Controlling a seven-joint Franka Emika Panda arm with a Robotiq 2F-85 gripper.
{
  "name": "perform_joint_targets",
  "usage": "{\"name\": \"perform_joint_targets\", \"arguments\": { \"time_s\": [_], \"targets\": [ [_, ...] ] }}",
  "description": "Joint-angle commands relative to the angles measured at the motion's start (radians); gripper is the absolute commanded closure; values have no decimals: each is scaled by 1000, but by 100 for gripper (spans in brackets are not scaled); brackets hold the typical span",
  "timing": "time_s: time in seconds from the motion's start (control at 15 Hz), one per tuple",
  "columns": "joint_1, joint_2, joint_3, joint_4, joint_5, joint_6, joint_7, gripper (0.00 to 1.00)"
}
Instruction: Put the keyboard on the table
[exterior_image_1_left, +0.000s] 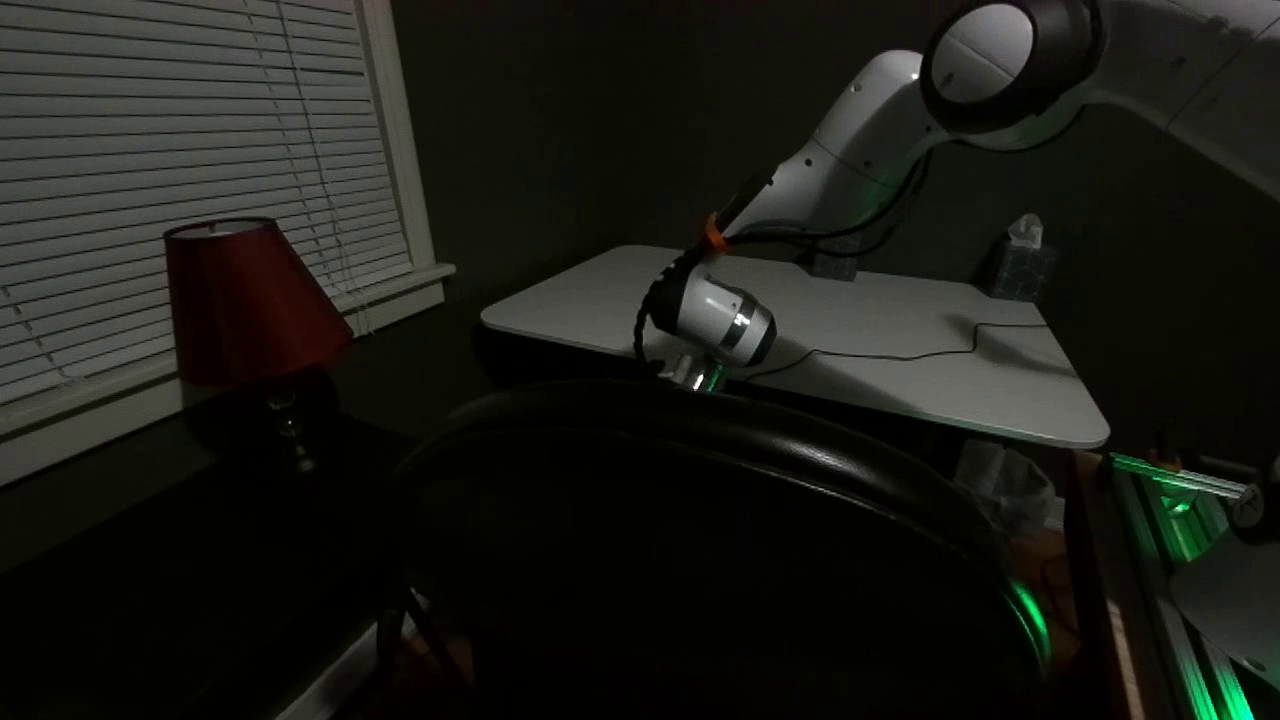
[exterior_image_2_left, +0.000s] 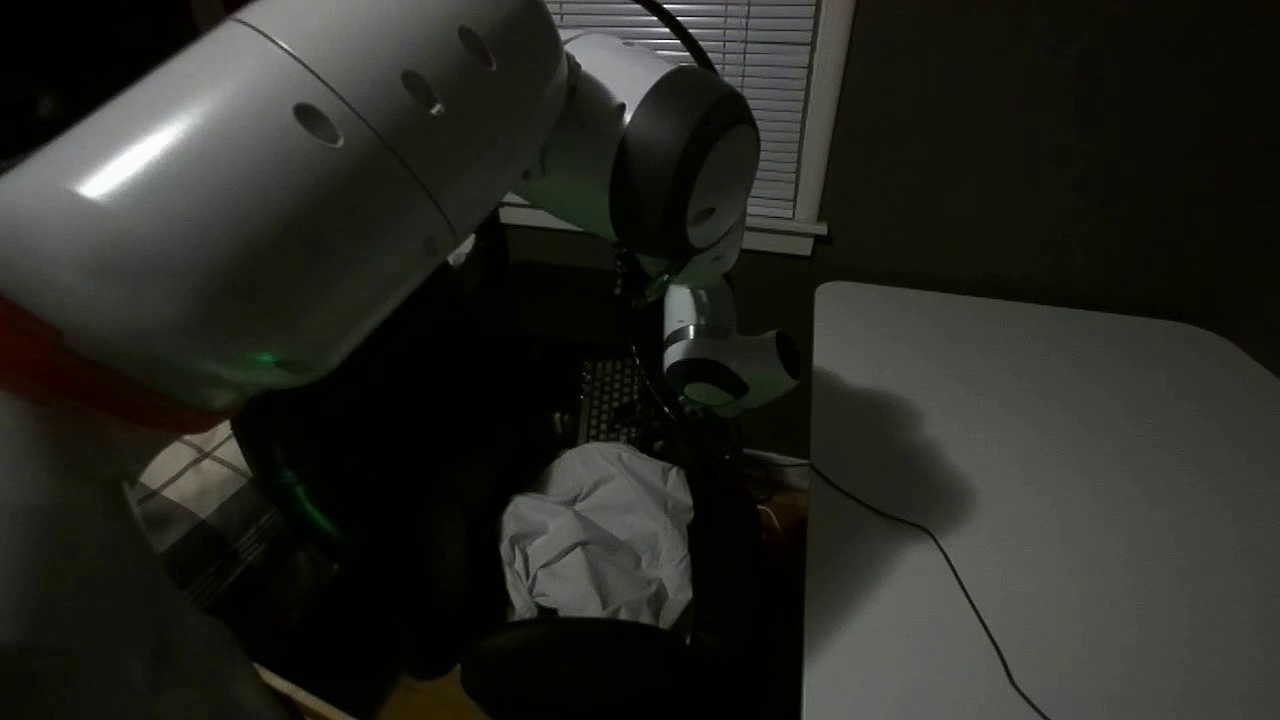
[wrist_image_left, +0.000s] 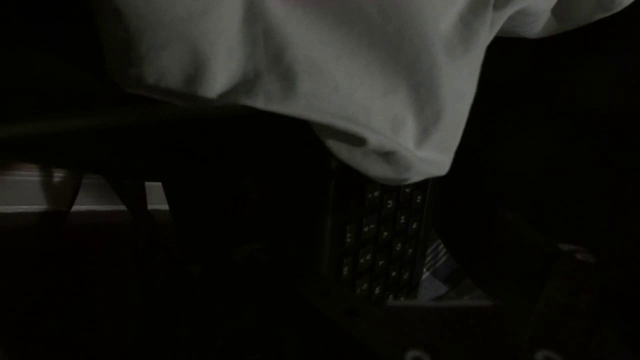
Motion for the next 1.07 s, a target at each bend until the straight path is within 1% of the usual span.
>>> {"name": "perform_joint_targets", "arguments": {
  "time_s": [0.0,0.2,0.27,0.67,1.0],
  "targets": [
    [-11,93,16,116,57,-6,-89,0],
    [-2,140,17,189,70,-34,-100,0],
    [13,85,-8,124,56,-14,-73,0],
    [15,131,3,184,56,-28,-84,0],
    [53,188,1,258,39,-24,-82,0]
  ]
}}
